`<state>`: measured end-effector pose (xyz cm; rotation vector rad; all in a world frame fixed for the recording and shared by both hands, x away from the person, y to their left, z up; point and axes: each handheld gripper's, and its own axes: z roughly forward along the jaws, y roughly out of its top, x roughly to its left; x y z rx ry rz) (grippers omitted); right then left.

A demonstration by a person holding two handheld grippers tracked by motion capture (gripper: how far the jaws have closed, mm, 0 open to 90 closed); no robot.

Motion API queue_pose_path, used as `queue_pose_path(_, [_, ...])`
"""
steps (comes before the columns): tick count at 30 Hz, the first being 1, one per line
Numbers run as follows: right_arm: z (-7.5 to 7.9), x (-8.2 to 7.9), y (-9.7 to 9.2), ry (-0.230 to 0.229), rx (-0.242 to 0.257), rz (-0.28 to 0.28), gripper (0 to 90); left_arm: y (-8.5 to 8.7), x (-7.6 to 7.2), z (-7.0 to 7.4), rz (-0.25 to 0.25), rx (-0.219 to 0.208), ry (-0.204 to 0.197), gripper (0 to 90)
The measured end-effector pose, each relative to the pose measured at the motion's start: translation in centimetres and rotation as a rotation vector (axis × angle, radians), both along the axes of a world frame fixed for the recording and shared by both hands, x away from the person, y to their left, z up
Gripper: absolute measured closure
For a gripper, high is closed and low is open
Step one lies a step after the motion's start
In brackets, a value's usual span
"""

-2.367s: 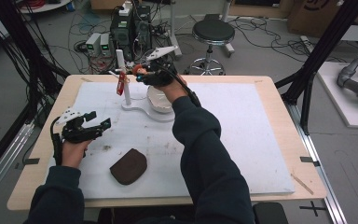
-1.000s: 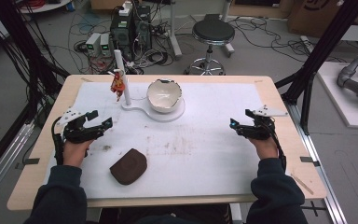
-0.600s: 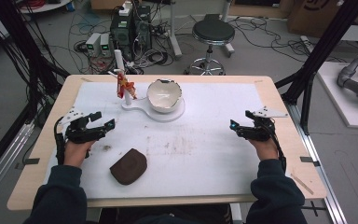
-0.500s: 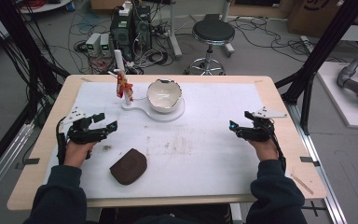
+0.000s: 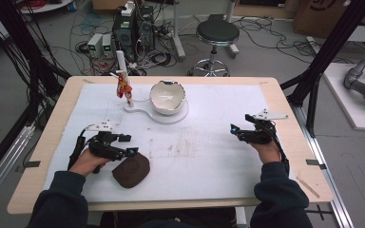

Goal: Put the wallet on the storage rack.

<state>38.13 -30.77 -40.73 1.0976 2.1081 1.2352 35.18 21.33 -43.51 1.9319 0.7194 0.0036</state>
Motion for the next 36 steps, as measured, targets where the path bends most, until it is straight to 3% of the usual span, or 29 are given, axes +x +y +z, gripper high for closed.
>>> queue_pose_path(3, [0.0,0.0,0.1,0.003,-0.003,0.002,21.3,-0.5,0.0,-0.3,-0.035,0.028,0.014,23.0])
queue_pose_path(10, [-0.1,-0.1,0.4,0.005,-0.010,0.011,21.4,-1.7,0.0,-1.3,-0.061,0.095,0.073,22.9])
queue_pose_path(13, [-0.1,0.0,0.4,0.008,-0.011,0.010,21.4,-1.8,0.1,-1.4,-0.070,0.092,0.092,23.0])
queue_pose_path(14, [-0.1,0.0,0.4,0.011,-0.007,0.007,21.4,-1.8,0.2,-1.5,-0.083,0.083,0.108,25.2])
queue_pose_path(16, [-0.1,0.0,0.4,0.013,-0.009,0.009,21.4,-1.7,0.2,-1.4,-0.114,0.070,0.114,38.9])
queue_pose_path(19, [-0.2,0.1,0.5,0.014,-0.014,0.012,21.4,-1.9,0.4,-1.3,-0.110,0.085,0.114,41.8])
queue_pose_path(22, [-0.2,0.0,0.6,0.014,-0.016,0.012,21.4,-2.3,0.6,-1.2,-0.060,0.095,0.093,45.0])
queue_pose_path(29, [-0.1,0.0,0.5,0.013,-0.013,0.008,21.5,-3.0,1.6,-0.5,0.194,0.144,0.000,46.0])
queue_pose_path(32, [-0.2,0.0,0.5,0.020,-0.009,0.005,21.5,-2.5,1.8,-0.3,0.267,0.128,-0.031,45.3])
queue_pose_path(36, [-0.2,0.0,0.4,0.023,-0.008,0.007,21.5,-1.0,1.5,0.5,0.273,0.053,0.005,38.7])
